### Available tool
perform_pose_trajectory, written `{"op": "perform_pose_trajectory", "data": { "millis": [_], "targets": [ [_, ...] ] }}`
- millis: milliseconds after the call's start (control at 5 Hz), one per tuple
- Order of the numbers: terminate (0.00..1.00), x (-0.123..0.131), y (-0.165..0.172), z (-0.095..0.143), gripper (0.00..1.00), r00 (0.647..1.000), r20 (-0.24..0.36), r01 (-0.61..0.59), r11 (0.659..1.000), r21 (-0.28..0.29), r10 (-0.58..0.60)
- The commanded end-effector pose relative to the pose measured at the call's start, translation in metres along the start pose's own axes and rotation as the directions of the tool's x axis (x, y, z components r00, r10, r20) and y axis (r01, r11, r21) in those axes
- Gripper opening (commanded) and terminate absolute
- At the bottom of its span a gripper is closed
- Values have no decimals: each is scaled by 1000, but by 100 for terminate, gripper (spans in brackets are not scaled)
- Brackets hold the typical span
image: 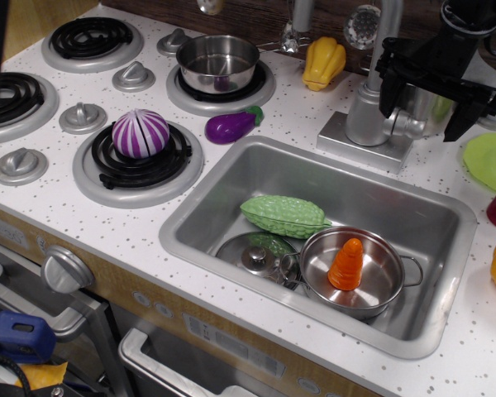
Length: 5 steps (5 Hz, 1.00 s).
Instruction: Turn lever vertical to front
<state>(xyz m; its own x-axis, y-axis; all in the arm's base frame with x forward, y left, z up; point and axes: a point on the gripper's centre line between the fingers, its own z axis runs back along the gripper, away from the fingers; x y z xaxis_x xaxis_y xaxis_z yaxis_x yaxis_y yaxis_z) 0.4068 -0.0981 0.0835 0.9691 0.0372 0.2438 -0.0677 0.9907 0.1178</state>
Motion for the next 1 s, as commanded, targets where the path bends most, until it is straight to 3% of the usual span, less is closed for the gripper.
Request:
{"op": "perform_pose_trajectory", "data": {
  "millis": [0,400,800],
  "targets": [
    [0,0,0,0,100,1000,0,0,1000,0,0],
    [0,12,-1,15,100,998,63,-30,998,56,27],
    [0,34,-4,23,100,988,153,-17,998,65,7]
  ]
}}
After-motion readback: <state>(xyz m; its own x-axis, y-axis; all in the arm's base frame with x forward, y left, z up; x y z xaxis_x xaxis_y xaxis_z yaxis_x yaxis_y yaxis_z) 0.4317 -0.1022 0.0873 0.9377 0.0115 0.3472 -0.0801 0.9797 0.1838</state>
